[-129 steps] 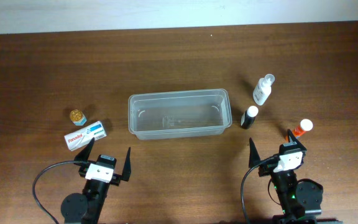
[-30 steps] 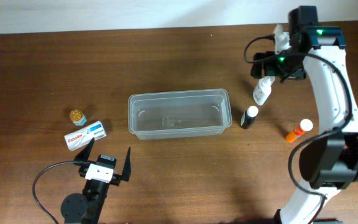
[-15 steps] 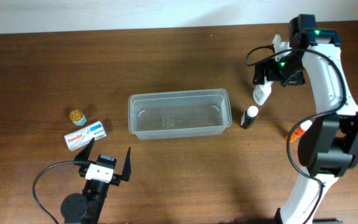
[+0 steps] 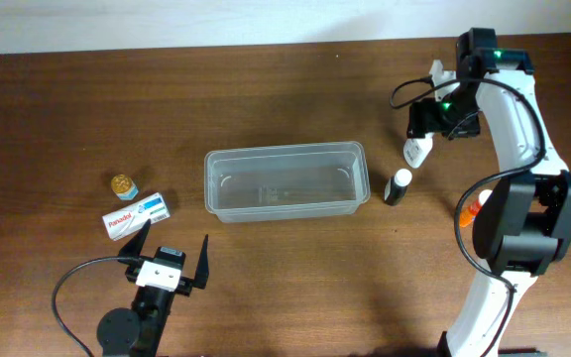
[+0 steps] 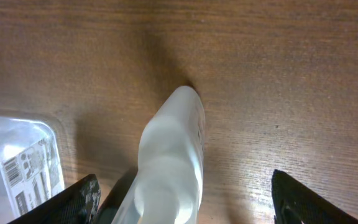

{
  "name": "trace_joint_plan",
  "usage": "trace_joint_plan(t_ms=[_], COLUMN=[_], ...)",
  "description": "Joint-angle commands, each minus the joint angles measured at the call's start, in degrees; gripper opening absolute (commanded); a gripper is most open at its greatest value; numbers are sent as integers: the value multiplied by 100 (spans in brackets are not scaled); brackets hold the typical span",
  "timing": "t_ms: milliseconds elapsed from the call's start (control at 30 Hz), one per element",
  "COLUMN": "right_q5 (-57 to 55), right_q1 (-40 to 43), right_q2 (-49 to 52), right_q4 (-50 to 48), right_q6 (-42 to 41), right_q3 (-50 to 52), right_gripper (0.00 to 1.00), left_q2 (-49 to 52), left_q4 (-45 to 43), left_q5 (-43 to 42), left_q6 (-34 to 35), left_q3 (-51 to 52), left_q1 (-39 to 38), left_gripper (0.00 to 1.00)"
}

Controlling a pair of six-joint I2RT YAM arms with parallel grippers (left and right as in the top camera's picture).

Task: Pack container
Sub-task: 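Move the right gripper to the white pump bottle and grasp it, then lift the white pump bottle and carry it over the container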

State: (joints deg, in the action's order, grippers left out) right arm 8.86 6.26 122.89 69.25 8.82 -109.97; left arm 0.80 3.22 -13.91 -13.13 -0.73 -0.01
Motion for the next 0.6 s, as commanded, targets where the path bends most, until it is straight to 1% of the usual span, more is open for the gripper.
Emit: trace_joint_plan(t_ms=[0, 133, 233, 333, 400, 500, 567], right_q5=[-52, -52, -55, -55, -52, -63, -317], right_q1=[-74, -127, -173, -210, -227, -247, -256], right_q2=[39, 39, 39, 39, 39, 39, 39], right_q4=[-116, -195, -267, -313, -321, -350, -376], right_q6=[83, 83, 83, 81, 81, 79, -105], right_q3=[221, 297, 382, 452, 455, 455, 455], right_gripper=[77, 68, 60, 58, 53, 48, 44], left_q2=[-39, -39, -39, -39, -39, -39, -39], left_q4=[28, 28, 28, 31, 28, 31, 28], left_q5=[17, 15, 15, 17, 15, 15, 15], left_q6=[-66, -66, -66, -66, -66, -66, -66], left_q3=[20, 20, 20, 22, 22, 20, 20], left_q1=[17, 17, 17, 17, 17, 17, 17], left_gripper=[99, 99, 99, 99, 100, 99, 99])
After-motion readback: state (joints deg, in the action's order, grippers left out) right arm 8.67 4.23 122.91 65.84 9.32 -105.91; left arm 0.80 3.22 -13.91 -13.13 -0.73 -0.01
